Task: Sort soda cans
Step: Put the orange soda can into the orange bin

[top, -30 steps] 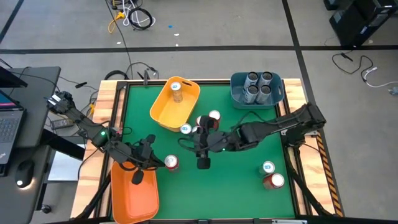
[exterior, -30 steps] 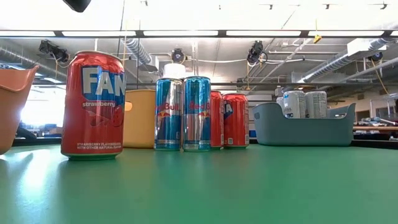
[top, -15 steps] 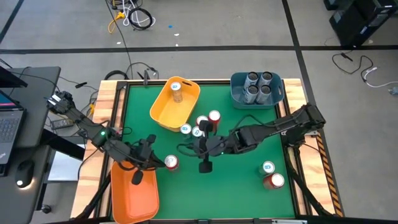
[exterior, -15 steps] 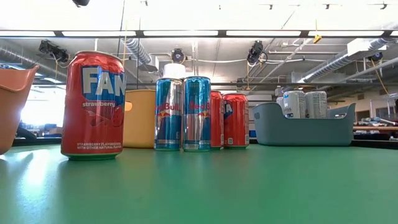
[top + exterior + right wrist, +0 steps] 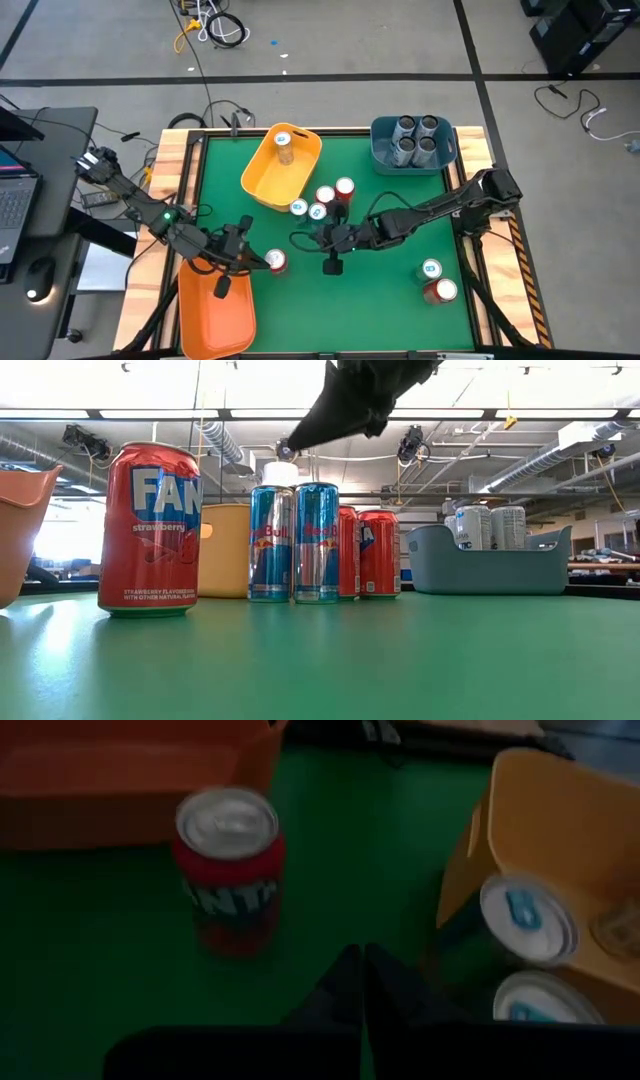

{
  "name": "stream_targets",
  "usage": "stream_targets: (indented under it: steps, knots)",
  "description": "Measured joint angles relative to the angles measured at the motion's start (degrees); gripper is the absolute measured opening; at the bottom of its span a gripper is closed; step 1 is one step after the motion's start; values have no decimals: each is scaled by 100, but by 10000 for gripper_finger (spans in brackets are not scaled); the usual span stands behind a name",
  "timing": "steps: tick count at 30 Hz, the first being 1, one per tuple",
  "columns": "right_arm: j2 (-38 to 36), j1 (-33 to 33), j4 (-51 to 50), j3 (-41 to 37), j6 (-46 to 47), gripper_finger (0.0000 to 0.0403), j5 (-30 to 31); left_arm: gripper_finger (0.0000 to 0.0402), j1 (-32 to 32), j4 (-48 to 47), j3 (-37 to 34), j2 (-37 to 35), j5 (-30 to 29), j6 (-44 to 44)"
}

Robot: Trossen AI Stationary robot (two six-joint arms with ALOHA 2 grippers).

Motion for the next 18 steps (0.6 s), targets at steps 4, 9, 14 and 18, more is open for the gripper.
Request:
stream_targets:
  steps: [4, 9, 14, 18]
  knots:
    - [-4, 32, -77, -111, -2, 0, -2, 12, 376, -89, 8, 189, -3, -45]
    - [-113, 23, -146, -304, -4, 0, 1, 18, 792, -807, 82, 422, 146, -246]
    - [-345, 21, -29, -668, 156, 0, 7, 51, 1063, -1540, 575, 722, 184, -79]
    - [-583, 21, 56, -910, 247, 0, 23, 89, 1217, -1934, 1083, 980, 278, -13]
